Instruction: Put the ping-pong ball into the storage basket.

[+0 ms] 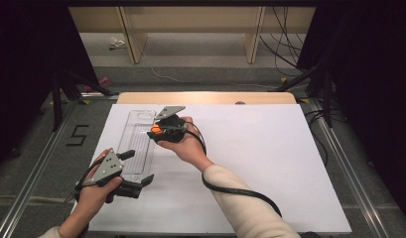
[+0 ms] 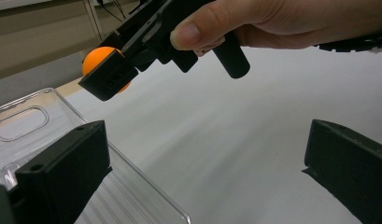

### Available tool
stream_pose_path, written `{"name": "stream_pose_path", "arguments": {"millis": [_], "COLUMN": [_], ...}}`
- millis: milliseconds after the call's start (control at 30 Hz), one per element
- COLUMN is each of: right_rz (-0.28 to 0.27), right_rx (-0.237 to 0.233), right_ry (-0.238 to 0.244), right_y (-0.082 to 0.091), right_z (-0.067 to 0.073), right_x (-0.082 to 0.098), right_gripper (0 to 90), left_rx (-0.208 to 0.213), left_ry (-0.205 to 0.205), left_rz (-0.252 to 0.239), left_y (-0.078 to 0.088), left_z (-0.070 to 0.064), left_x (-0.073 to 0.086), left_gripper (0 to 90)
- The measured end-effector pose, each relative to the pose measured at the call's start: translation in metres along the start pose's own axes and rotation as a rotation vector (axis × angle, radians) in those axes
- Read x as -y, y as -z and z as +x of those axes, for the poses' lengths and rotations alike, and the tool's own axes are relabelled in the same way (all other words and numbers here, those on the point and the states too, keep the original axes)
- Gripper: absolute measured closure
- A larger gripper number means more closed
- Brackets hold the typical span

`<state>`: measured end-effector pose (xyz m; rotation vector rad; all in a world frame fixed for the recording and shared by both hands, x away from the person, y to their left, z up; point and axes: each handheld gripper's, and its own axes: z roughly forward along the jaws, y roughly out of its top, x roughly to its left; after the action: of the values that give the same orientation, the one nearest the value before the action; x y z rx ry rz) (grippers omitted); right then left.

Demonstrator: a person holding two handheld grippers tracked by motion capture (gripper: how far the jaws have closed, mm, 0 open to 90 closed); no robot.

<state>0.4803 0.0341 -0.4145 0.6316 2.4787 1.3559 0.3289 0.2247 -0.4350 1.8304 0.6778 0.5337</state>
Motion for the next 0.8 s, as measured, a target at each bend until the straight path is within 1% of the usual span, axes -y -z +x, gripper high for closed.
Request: {"name": "stream_pose_path", "arguments": {"millis": [300, 800], "right_rz": [0.004, 0.015], "right_rx": [-0.005, -0.020], "right_ry": [0.011, 0.015], "right_y": [-0.005, -0.014], "right_z": [0.001, 0.005], "right_x": [-0.007, -0.015], "right_gripper": [51.4, 51.4], "left_rx": [0.001, 0.003], "left_ry": [0.002, 0.002], "left_rz": [-0.001, -0.001], "left_y": [0.000, 0.000], "left_z": [0.000, 0.000], "left_x": [0.000, 0.000], "left_gripper": [0.0, 0.0]}}
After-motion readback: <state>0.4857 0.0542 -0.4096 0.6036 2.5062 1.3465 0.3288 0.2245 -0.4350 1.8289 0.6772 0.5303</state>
